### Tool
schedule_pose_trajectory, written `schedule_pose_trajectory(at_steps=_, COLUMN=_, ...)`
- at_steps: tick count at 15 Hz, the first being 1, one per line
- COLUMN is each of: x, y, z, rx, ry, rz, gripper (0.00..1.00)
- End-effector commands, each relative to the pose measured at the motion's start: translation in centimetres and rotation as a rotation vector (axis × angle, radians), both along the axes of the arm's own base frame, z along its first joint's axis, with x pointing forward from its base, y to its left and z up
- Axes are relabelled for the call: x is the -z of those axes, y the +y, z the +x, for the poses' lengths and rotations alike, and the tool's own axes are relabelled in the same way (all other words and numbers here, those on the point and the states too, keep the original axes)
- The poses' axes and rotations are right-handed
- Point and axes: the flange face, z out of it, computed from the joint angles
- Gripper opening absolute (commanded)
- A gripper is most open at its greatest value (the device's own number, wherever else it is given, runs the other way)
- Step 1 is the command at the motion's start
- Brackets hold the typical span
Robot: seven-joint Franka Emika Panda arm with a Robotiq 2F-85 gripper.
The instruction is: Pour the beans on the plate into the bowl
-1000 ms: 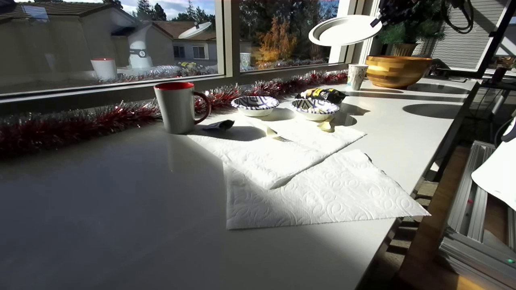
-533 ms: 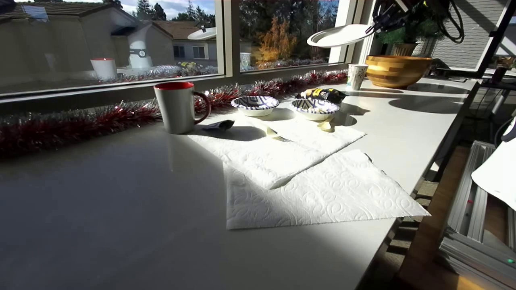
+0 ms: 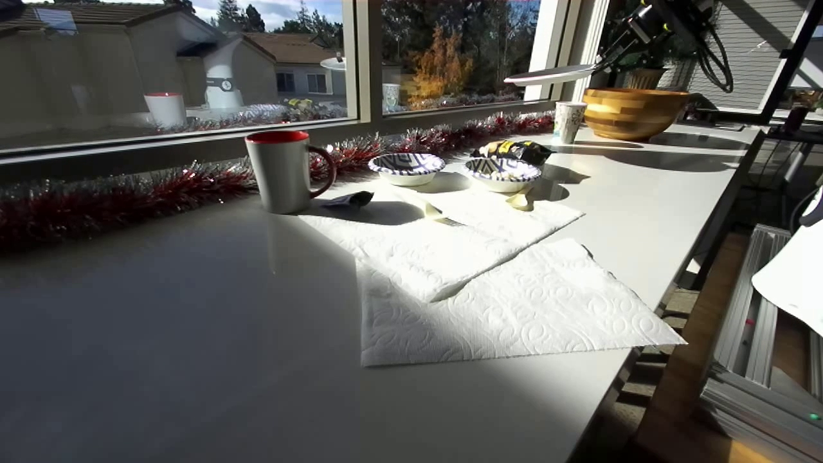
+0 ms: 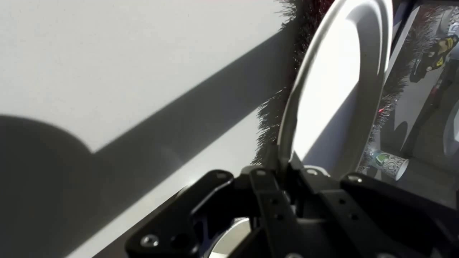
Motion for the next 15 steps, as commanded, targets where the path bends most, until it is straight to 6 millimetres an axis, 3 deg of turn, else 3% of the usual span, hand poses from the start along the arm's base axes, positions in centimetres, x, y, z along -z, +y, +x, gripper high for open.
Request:
schedule_pose_trajectory(at_steps=1, x=1.7, y=-1.2, z=1.3, rx=0.068, ry=0.048, rz=0.017, gripper=0.01)
schedule_pose_trajectory(at_steps=13, x=10.1, y=-2.7, z=4.3, rx=0.088, ry=0.249, rz=0.044, gripper=0.01)
schedule_pose_trajectory(at_steps=14, x=10.6, y=-3.1, z=4.7, rx=0.086, ry=0.26, rz=0.029, gripper=0.21)
schedule_pose_trajectory(at_steps=15, x=11.2, y=-3.4, z=5.1, rx=0.08, ry=0.267, rz=0.026, gripper=0.32)
